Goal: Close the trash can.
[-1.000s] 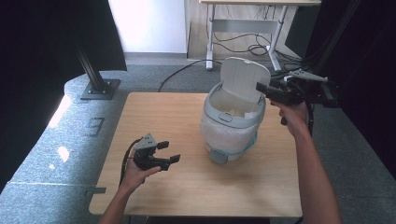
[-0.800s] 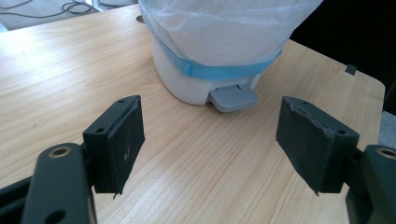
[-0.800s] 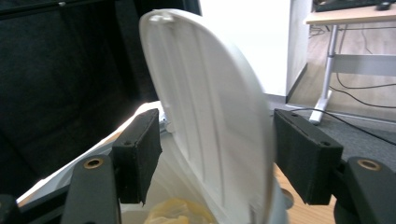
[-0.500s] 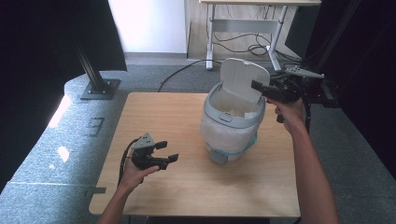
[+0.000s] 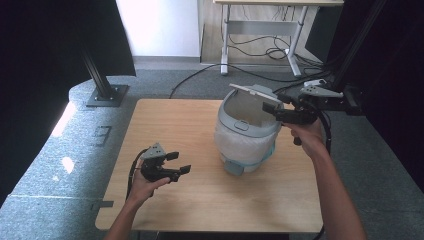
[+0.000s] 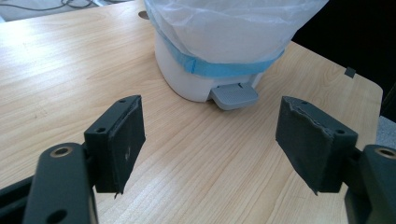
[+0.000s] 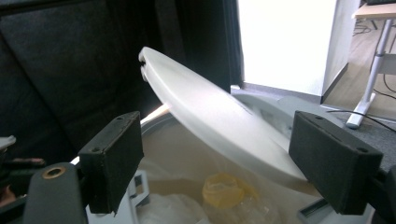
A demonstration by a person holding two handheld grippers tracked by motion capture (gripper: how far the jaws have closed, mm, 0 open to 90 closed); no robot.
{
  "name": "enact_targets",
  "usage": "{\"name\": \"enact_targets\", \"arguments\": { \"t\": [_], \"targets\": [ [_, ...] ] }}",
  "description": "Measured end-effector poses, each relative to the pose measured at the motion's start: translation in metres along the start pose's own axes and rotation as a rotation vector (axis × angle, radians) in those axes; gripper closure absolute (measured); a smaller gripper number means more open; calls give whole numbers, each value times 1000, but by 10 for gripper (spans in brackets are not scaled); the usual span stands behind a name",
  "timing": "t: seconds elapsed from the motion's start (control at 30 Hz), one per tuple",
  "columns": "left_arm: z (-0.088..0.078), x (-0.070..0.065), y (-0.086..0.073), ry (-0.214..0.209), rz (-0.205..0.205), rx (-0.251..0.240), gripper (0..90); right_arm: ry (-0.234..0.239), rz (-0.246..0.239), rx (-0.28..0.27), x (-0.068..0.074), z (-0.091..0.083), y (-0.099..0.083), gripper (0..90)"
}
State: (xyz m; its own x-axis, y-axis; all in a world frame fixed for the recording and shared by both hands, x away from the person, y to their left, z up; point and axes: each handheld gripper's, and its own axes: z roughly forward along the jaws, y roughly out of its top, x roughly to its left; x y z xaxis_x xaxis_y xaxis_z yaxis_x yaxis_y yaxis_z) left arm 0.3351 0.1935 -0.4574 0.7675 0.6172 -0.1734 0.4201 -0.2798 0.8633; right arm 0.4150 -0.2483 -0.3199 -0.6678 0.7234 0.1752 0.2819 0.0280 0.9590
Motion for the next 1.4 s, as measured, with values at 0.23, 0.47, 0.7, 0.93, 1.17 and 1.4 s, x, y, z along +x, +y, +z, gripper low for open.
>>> {"name": "enact_targets", "arguments": {
  "t": [0.23, 0.47, 0.7, 0.93, 1.17, 1.4],
  "targets": [
    [0, 2, -1, -2, -9, 2, 238, 30, 0, 33, 7, -4, -1, 149],
    [0, 1, -2, -4, -8, 6, 237, 29, 6, 86, 9, 0, -8, 155],
    [2, 2, -3, -4, -10, 9, 237, 8, 14, 122, 12, 9, -14, 165],
    [3, 2, -4, -5, -11, 16, 237, -40, 13, 135, 12, 20, -15, 176],
    [3, 2, -5, -5, -9, 20, 238, -138, -42, 141, 15, 31, -15, 176],
    [5, 3, -6, -5, -13, 25, 238, -183, -84, 160, 22, 37, -16, 170]
  ]
}}
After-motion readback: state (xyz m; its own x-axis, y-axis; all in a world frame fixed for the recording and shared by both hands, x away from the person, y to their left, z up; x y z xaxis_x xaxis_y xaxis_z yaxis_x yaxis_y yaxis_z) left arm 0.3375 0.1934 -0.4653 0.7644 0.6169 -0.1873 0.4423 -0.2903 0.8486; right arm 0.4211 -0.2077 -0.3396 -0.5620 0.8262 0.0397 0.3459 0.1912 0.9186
